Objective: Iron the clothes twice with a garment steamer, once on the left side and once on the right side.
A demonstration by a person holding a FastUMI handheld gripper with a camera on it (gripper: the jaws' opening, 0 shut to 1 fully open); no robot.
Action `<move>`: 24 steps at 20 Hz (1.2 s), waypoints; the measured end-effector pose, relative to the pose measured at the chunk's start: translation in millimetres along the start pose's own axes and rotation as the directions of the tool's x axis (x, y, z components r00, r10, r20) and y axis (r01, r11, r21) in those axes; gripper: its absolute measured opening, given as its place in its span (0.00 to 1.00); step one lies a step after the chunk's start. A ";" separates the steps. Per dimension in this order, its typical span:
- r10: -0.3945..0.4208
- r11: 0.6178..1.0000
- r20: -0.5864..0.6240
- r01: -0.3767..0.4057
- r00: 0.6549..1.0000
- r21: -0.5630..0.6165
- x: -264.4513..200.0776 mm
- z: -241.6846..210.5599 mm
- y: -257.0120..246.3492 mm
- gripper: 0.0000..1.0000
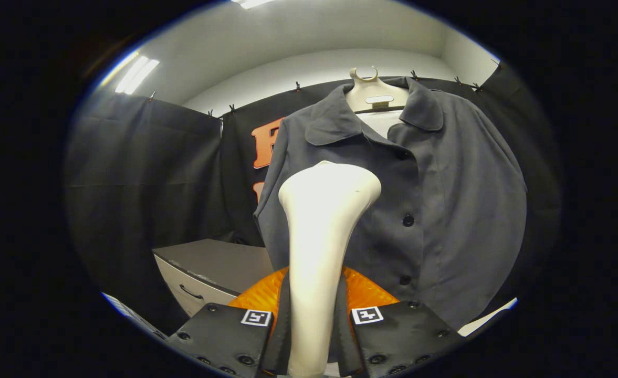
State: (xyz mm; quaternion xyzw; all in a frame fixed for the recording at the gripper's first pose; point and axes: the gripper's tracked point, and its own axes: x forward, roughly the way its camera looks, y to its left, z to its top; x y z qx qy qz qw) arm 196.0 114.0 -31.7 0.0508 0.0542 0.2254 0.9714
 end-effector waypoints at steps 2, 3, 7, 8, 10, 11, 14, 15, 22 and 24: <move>-0.006 1.000 -0.006 0.006 1.000 0.005 3.3 -6.2 -0.8 0.42; -0.008 1.000 -0.011 0.008 1.000 0.006 3.2 -9.4 -0.7 0.42; -0.004 1.000 -0.032 0.004 0.999 0.006 -2.1 -24.4 2.8 0.42; -0.004 1.000 -0.038 0.005 0.999 0.007 -3.8 -27.7 2.6 0.42; -0.011 1.000 -0.053 0.011 0.999 0.007 -7.0 -38.0 1.0 0.42; -0.015 1.000 -0.059 0.016 0.998 0.009 -8.2 -43.9 -0.6 0.42; -0.026 0.999 -0.082 0.028 0.996 0.025 -13.2 -60.9 -4.3 0.42; -0.029 0.999 -0.091 0.032 0.995 0.029 -14.2 -67.1 -6.0 0.42; -0.039 0.997 -0.148 0.047 0.988 0.055 -24.5 -109.3 -7.6 0.42; -0.038 0.997 -0.167 0.049 0.985 0.058 -28.8 -123.4 -5.1 0.42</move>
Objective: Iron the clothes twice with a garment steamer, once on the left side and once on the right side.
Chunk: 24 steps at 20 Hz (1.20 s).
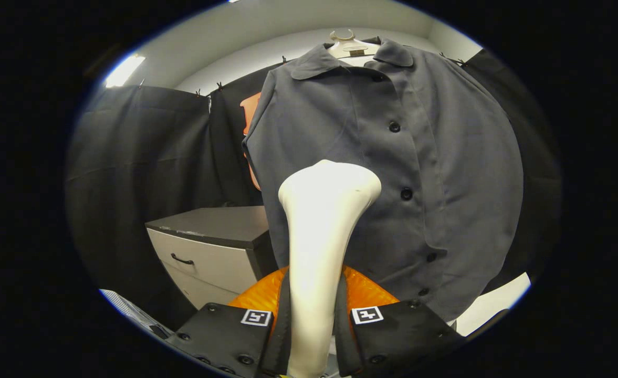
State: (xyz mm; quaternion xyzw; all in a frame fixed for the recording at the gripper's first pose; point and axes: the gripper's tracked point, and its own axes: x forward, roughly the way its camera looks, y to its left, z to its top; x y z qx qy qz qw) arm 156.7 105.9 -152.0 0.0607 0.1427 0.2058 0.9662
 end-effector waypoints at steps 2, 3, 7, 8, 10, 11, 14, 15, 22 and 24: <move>0.001 1.000 -0.027 -0.001 1.000 0.000 -0.6 -16.6 2.1 0.42; -0.003 1.000 -0.042 0.002 0.999 0.000 -1.5 -25.1 2.1 0.42; -0.011 1.000 -0.089 0.012 0.996 0.018 -1.6 -57.1 2.4 0.42; -0.013 1.000 -0.100 0.015 0.995 0.019 -3.1 -64.1 2.2 0.42; -0.017 1.000 -0.122 0.020 0.992 0.021 -4.9 -78.8 -0.1 0.42; -0.021 1.000 -0.133 0.024 0.991 0.020 -5.7 -86.8 -1.0 0.42; -0.033 0.999 -0.166 0.037 0.985 0.021 -4.3 -108.2 -2.4 0.42; -0.035 0.999 -0.175 0.040 0.984 0.023 -2.3 -112.3 -3.0 0.42; -0.037 0.999 -0.195 0.043 0.980 0.027 -13.7 -128.0 3.5 0.42; -0.036 0.999 -0.185 0.040 0.982 0.019 -24.0 -125.7 7.7 0.42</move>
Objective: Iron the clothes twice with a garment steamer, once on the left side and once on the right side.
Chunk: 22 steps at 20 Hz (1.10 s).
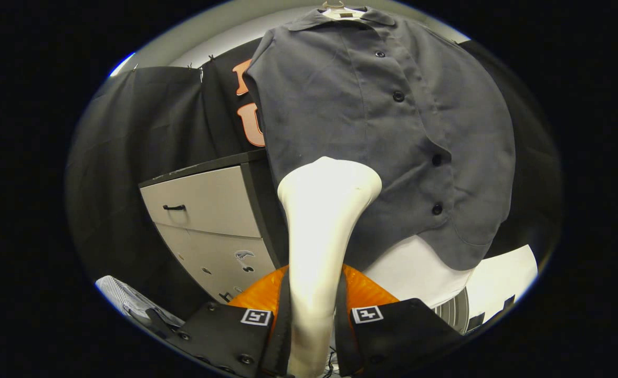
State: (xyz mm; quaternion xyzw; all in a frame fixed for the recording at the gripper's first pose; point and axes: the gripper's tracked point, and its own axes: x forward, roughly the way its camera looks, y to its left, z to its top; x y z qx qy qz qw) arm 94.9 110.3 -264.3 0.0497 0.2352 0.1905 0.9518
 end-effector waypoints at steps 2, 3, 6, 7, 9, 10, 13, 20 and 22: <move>0.010 1.000 -0.002 -0.010 1.000 -0.003 -14.8 -2.3 7.0 0.42; 0.011 1.000 0.009 -0.011 1.000 -0.003 -21.8 1.5 8.8 0.42; 0.000 1.000 0.086 0.000 0.996 0.000 -46.4 35.6 5.4 0.42; -0.012 1.000 0.115 0.011 0.993 0.002 -54.7 50.4 1.4 0.42; -0.032 0.999 0.173 0.033 0.984 -0.007 -72.7 77.9 -6.7 0.42; -0.042 0.999 0.199 0.046 0.979 -0.014 -80.4 91.0 -11.1 0.42; -0.071 0.997 0.287 0.078 0.955 -0.014 -104.7 137.3 -26.4 0.42; -0.103 0.991 0.415 0.131 0.904 -0.041 -142.3 223.4 -59.1 0.42; -0.113 0.989 0.427 0.142 0.897 -0.038 -148.7 240.1 -70.9 0.42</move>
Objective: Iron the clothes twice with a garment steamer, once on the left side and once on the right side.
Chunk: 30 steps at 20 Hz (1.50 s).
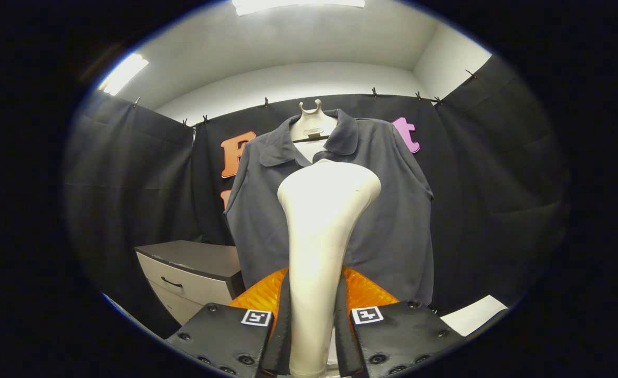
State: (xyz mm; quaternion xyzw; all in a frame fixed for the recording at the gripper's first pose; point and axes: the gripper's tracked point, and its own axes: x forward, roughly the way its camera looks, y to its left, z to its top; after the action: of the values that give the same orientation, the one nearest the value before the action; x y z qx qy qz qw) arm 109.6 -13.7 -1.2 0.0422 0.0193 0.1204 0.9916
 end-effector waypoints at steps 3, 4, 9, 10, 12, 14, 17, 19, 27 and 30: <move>0.001 1.000 0.007 -0.001 1.000 0.015 7.9 20.3 -19.4 0.42; -0.006 1.000 0.008 0.006 1.000 0.014 12.2 24.9 -27.1 0.42; -0.037 0.999 0.017 0.037 0.999 0.011 42.8 39.7 -56.2 0.42; -0.038 0.999 0.011 0.038 0.999 0.008 50.5 39.6 -61.9 0.42; -0.038 0.999 -0.006 0.038 0.999 0.004 70.1 37.6 -68.2 0.42; -0.030 1.000 -0.030 0.030 0.999 0.002 87.9 33.1 -70.5 0.42; -0.027 0.999 -0.052 0.028 0.998 0.023 106.7 24.9 -73.3 0.42; -0.035 0.999 -0.053 0.037 0.998 0.038 111.6 18.4 -78.2 0.42; -0.048 0.997 -0.105 0.055 0.993 0.062 112.5 -16.2 -89.2 0.42; -0.054 0.997 -0.121 0.061 0.991 0.056 103.4 -30.7 -91.5 0.42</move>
State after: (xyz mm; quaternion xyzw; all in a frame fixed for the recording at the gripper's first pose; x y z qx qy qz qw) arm 230.1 -74.9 -42.8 0.0641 0.0833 0.0934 0.9901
